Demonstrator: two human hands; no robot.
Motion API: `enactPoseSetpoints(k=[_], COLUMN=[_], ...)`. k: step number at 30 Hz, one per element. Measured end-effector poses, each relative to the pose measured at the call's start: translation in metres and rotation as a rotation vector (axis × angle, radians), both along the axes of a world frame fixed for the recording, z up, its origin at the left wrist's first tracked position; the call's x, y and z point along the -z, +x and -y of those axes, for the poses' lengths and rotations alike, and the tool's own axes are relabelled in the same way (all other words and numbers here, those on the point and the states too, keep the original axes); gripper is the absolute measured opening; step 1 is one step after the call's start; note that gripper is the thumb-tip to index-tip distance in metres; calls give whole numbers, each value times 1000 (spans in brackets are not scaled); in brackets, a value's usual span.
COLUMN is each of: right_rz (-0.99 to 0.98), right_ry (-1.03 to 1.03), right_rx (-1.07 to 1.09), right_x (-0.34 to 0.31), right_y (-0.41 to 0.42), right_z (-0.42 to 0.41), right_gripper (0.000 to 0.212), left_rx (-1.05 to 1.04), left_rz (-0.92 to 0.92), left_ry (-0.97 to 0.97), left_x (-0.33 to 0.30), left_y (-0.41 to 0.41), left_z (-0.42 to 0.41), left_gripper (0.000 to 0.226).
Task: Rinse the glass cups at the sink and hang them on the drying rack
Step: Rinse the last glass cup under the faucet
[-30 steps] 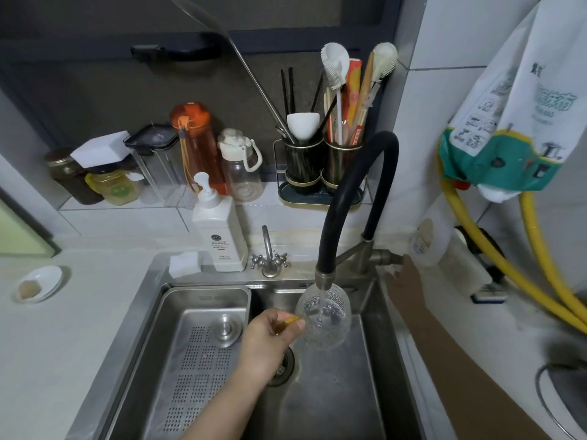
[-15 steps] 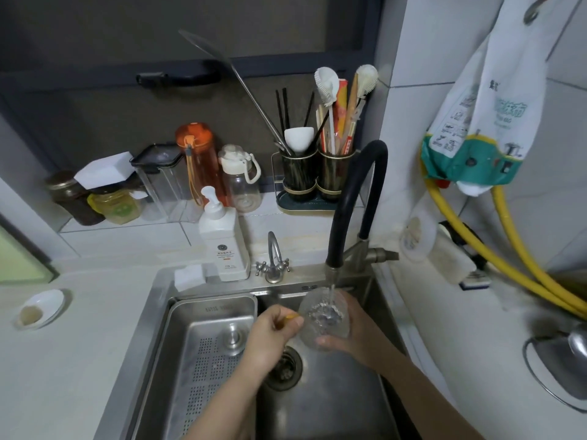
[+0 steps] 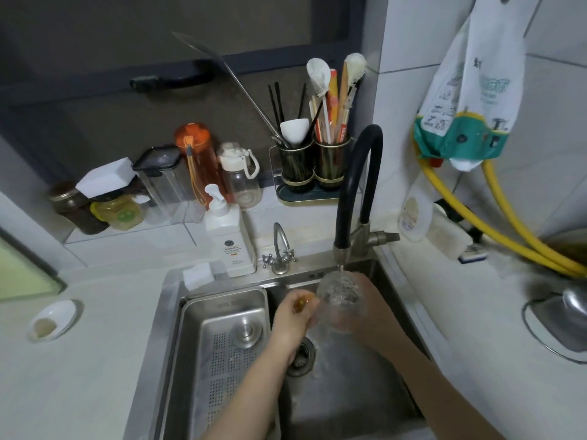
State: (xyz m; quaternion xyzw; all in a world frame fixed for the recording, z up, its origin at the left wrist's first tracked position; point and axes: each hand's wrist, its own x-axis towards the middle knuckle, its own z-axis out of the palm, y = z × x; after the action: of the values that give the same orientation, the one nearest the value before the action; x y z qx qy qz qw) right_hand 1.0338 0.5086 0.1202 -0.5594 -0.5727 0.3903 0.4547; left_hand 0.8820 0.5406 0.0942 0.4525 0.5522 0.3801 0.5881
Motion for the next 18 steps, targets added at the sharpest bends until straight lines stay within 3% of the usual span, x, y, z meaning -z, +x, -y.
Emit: enactPoseSetpoints(k=[5, 10, 14, 18], right_rz=[116, 13, 106, 93], right_ry=[-177, -143, -142, -68], right_rx=[-48, -12, -53, -45], right_x=[20, 11, 25, 12], right_y=[6, 9, 13, 3], right_z=[-1, -17, -7, -19], right_gripper=[71, 43, 80, 36], left_rx=[-48, -25, -28, -87], left_rz=[-7, -59, -5, -4], left_ry=[-11, 68, 38, 61], left_x=[3, -5, 3, 5], left_y=[-8, 3, -2, -2], left_z=[-3, -12, -1, -12], left_gripper=[10, 17, 12, 15])
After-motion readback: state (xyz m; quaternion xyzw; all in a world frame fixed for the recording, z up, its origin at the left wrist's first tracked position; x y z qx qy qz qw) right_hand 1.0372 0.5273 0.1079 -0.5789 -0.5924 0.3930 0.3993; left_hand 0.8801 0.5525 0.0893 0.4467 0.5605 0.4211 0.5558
